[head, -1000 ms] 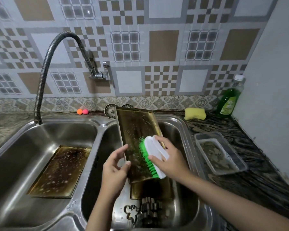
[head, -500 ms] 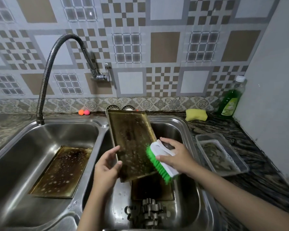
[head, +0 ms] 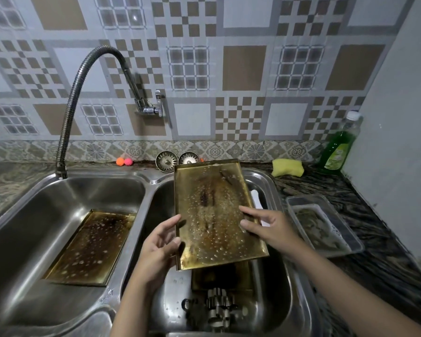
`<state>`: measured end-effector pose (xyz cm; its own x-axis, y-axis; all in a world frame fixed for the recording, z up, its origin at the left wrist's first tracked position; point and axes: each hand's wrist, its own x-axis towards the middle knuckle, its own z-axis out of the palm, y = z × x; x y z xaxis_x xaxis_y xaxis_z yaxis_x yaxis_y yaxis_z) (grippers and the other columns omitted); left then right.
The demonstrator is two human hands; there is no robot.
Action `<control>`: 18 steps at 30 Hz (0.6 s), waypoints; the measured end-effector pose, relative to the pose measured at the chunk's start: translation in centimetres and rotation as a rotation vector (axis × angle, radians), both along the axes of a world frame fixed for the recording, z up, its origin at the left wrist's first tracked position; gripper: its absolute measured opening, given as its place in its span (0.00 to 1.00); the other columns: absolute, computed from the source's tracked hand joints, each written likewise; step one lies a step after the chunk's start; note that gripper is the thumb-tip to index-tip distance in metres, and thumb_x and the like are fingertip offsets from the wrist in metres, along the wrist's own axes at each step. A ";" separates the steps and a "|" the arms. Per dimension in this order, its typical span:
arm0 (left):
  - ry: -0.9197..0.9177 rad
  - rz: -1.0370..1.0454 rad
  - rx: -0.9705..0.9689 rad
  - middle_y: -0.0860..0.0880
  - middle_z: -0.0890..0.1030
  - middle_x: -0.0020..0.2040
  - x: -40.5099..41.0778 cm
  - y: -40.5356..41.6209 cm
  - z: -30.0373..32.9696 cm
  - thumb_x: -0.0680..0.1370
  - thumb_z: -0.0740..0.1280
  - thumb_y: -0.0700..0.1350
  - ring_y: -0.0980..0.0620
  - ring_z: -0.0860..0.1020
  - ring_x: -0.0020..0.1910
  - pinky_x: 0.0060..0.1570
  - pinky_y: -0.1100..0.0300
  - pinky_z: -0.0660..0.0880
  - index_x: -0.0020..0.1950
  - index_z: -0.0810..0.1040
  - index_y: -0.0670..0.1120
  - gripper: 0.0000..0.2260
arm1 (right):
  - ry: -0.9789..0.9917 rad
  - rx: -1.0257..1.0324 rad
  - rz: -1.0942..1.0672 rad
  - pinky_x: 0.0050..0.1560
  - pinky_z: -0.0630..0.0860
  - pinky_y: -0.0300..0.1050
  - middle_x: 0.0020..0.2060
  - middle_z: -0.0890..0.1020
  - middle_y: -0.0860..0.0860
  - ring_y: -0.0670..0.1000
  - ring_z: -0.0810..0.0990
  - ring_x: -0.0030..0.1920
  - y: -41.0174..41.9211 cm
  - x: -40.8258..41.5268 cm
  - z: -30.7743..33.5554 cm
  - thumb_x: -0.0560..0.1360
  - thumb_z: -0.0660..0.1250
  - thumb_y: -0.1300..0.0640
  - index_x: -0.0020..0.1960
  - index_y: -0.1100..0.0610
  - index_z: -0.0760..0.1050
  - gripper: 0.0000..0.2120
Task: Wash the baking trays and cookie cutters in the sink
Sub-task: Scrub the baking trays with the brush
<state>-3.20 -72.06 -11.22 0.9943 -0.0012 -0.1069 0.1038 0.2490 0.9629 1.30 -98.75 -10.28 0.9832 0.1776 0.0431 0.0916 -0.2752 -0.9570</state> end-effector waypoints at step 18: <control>-0.098 -0.203 0.288 0.53 0.77 0.58 0.8 -9.1 2.5 0.81 0.59 0.48 0.56 0.76 0.58 0.62 0.55 0.72 0.60 0.73 0.53 0.09 | -0.171 0.059 -0.186 0.47 0.72 0.28 0.43 0.84 0.50 0.38 0.78 0.40 2.9 -2.8 -1.4 0.73 0.71 0.62 0.52 0.39 0.80 0.17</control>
<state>-2.41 -81.19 -8.70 0.9824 -0.1836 -0.0355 0.0268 -0.0497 0.9984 -1.52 -95.84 -11.65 0.9763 -0.0130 0.2161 0.2063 -0.2466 -0.9469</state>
